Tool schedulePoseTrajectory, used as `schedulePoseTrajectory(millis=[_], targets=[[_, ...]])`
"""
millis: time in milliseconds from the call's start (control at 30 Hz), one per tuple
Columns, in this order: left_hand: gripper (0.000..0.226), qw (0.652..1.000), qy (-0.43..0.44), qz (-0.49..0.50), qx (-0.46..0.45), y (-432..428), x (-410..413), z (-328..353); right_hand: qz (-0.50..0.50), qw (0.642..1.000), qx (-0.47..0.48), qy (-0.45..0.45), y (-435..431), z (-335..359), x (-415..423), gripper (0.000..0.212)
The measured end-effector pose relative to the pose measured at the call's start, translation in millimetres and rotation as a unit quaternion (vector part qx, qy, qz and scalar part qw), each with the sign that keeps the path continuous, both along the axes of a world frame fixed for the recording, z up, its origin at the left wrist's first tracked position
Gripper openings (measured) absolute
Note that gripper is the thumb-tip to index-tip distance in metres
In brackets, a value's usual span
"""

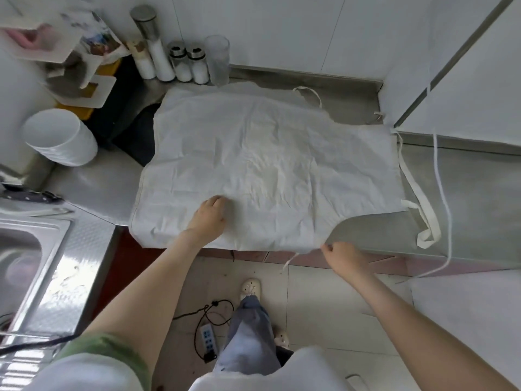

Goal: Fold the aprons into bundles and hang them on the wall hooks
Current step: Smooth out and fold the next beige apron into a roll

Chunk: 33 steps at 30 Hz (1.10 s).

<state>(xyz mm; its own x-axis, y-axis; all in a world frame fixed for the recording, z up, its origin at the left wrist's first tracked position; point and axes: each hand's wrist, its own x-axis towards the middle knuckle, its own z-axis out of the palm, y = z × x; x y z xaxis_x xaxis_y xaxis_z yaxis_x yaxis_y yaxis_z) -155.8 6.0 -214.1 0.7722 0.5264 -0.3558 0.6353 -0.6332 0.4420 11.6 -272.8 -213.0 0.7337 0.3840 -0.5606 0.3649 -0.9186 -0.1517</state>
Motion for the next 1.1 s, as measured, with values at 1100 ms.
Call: schedulePoseTrajectory(millis=[1100], targets=[[0.022,0.311,-0.505,0.562,-0.576,-42.4,-49.9,54.7,-0.406,0.603,0.537,0.429,26.7,58.1,4.4,0.017]])
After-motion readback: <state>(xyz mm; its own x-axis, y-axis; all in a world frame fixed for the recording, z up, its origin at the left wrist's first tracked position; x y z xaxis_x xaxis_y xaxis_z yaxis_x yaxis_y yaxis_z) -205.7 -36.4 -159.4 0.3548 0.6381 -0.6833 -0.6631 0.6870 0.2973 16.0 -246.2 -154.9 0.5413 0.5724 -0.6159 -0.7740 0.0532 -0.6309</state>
